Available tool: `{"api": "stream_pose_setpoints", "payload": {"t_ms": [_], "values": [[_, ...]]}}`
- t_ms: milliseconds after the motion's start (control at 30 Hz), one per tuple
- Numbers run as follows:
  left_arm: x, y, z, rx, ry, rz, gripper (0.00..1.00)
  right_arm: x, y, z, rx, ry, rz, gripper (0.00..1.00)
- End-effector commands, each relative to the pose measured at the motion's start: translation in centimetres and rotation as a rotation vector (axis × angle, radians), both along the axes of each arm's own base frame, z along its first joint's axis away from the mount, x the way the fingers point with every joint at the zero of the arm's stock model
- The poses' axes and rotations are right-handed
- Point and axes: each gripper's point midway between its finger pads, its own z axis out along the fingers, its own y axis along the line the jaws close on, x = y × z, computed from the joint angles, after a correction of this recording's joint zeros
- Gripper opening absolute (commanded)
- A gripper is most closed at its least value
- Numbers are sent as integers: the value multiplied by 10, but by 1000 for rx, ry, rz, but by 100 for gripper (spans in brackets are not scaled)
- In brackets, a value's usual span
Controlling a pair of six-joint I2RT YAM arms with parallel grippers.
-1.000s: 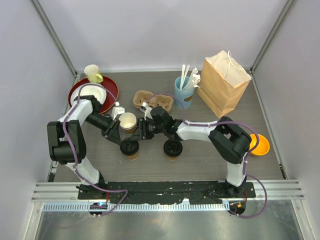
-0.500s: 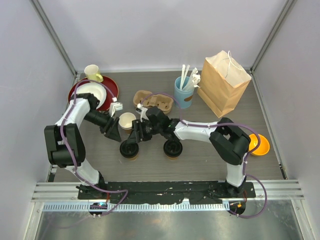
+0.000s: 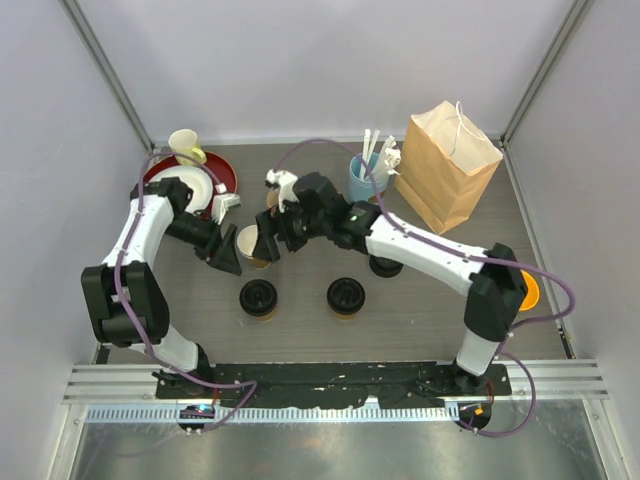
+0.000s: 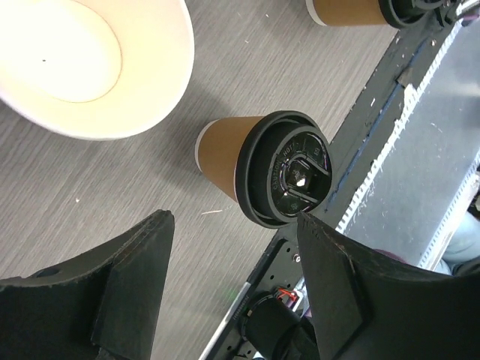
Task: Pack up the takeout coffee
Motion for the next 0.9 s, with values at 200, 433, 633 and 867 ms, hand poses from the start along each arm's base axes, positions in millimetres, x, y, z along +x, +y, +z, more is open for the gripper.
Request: {"api": "stream_pose_setpoints", "payload": {"t_ms": [200, 433, 633, 867], "values": [[10, 12, 36, 108, -86, 175, 72, 102, -234, 173, -304, -529, -609, 92], [15, 13, 37, 110, -99, 187, 72, 149, -399, 156, -594, -504, -985, 92], [16, 13, 35, 114, -89, 180, 72, 171, -416, 127, -648, -427, -902, 87], [15, 13, 34, 110, -89, 172, 72, 196, -442, 67, -797, -289, -842, 73]]}}
